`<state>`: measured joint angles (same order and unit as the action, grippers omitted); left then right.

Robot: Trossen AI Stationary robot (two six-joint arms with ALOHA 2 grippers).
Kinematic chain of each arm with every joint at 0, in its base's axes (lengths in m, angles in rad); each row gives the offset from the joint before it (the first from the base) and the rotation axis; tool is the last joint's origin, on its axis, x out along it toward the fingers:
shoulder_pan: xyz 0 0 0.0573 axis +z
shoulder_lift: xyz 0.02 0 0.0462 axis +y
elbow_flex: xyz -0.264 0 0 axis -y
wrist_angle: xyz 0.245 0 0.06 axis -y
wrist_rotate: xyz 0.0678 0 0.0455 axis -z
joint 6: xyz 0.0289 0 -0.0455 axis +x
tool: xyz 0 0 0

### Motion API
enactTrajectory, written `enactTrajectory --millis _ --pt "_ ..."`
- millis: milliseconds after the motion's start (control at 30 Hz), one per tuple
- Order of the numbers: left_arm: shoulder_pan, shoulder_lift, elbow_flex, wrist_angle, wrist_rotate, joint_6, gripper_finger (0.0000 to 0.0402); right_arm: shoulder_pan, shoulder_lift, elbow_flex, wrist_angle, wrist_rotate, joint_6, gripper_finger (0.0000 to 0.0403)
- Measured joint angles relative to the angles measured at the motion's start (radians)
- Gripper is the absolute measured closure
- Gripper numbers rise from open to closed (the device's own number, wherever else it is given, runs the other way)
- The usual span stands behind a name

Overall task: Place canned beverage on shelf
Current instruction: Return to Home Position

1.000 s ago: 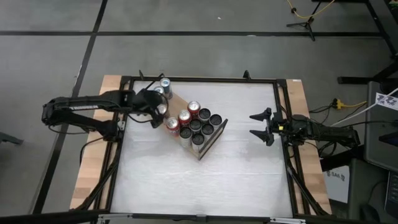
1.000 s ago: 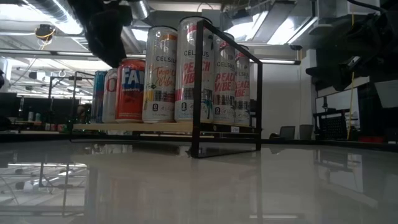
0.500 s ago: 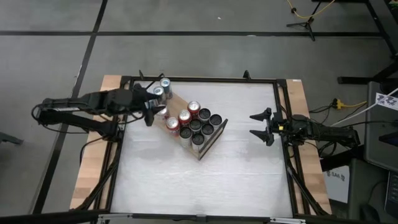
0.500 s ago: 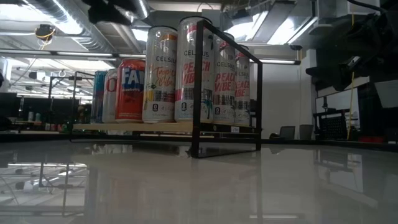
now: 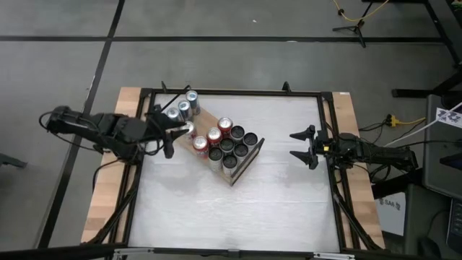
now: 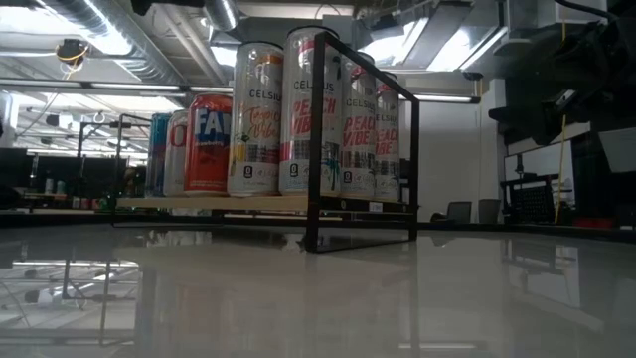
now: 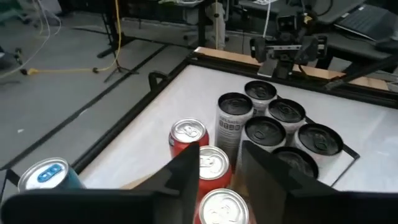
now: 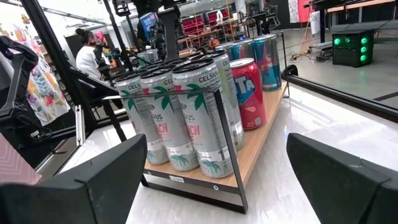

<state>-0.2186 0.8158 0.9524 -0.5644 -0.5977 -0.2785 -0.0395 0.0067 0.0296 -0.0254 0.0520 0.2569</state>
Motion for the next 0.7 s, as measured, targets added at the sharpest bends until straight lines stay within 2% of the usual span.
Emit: enactTrajectory --millis 333,400,533,700 --pt "-0.121 0.000 -0.011 0.018 -0.165 0.031 0.0395 0.000 0.000 0.000 0.000 0.000 0.000 0.0022" --pt "-0.136 -0.001 -0.053 0.090 -0.198 0.082 0.0397 0.000 0.000 0.000 0.000 0.000 0.000 0.0022" --pt "-0.150 -0.034 -0.177 0.300 -0.196 0.228 0.0401 0.000 0.000 0.000 0.000 0.000 0.000 0.0022" --pt "-0.126 -0.136 -0.343 0.553 -0.096 0.348 0.0401 0.000 0.000 0.000 0.000 0.000 0.000 0.0022"
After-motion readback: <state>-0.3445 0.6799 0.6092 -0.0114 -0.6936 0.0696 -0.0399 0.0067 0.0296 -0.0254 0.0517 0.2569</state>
